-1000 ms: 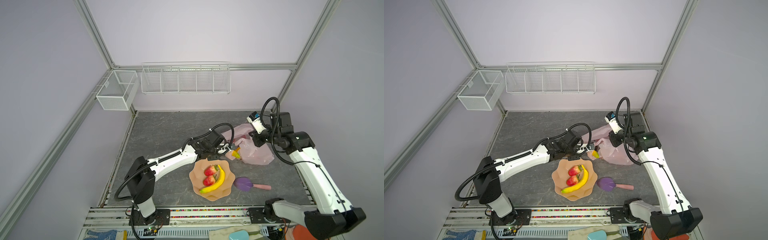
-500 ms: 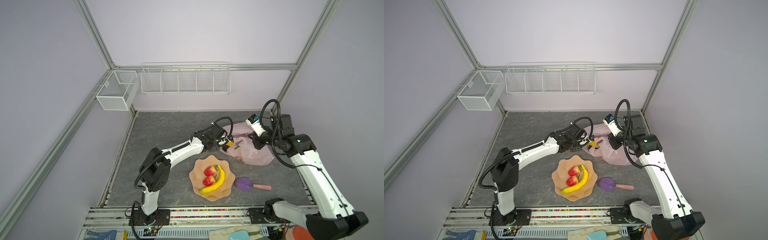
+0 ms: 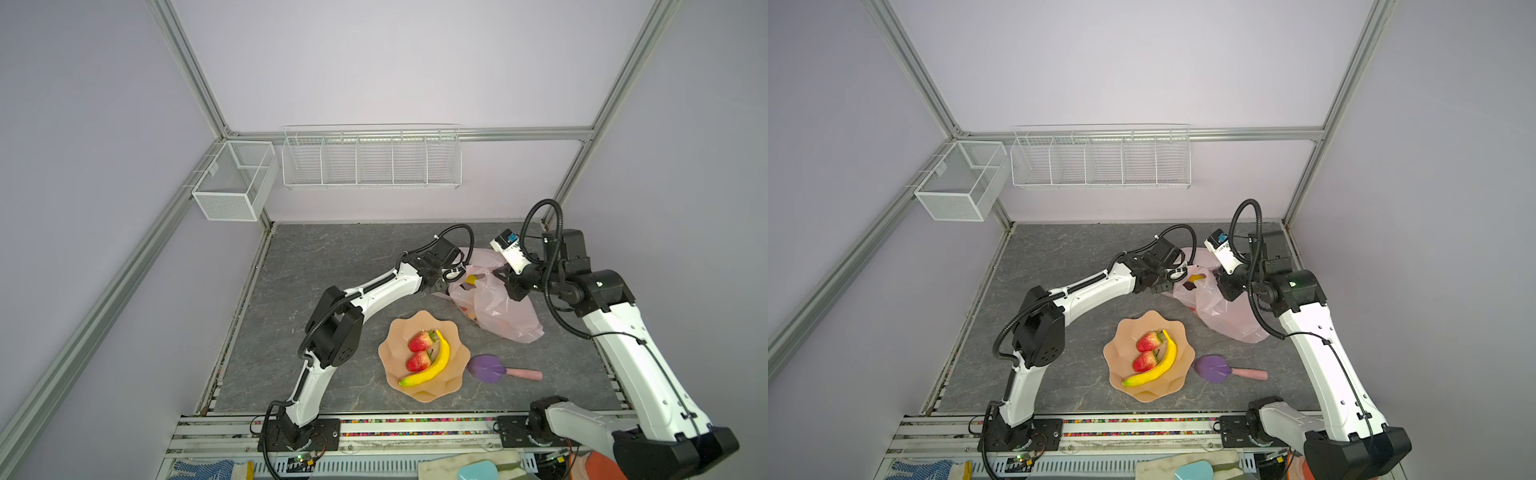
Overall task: Place the fruits into the plastic bag
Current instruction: Place the fruit in the plastic bag.
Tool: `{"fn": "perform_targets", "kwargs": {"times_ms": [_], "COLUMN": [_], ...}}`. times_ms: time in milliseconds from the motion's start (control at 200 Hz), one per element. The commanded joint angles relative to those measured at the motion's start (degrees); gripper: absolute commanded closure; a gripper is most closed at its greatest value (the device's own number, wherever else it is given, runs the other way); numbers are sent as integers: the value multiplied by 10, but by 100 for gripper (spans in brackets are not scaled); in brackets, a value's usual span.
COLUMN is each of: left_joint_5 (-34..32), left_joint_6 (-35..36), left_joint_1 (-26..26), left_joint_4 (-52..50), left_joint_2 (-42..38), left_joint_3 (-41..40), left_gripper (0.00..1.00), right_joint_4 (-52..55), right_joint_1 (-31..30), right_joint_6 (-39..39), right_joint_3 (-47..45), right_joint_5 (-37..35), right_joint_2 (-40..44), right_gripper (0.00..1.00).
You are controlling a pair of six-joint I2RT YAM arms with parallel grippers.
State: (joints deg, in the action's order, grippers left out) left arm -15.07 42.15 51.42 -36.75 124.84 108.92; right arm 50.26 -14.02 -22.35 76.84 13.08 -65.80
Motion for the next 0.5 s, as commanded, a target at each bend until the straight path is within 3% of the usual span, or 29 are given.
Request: {"fn": "perform_targets", "kwargs": {"times_ms": [0, 310, 350, 390, 495], "left_joint_5": [3, 30, 32, 26, 11], "left_joint_6": [18, 39, 47, 51, 63], "left_joint_1": [10, 54, 57, 62, 71], "left_joint_4": [-19, 66, 89, 124, 232], "left_joint_2": [24, 69, 65, 58, 39], "left_joint_3": [52, 100, 90, 71, 16], "left_gripper": [80, 69, 61, 46, 28], "right_joint_4": [-8, -25, -29, -32, -37], "right_joint_1": [-3, -3, -4, -3, -3], "right_joint_6": [-22, -29, -29, -28, -25], "right_joint_3": [-13, -32, -37, -40, -47], "right_joint_5": [24, 47, 51, 53, 52], "right_joint_2": [6, 19, 21, 23, 23], "right_gripper": [93, 93, 93, 93, 93]}}
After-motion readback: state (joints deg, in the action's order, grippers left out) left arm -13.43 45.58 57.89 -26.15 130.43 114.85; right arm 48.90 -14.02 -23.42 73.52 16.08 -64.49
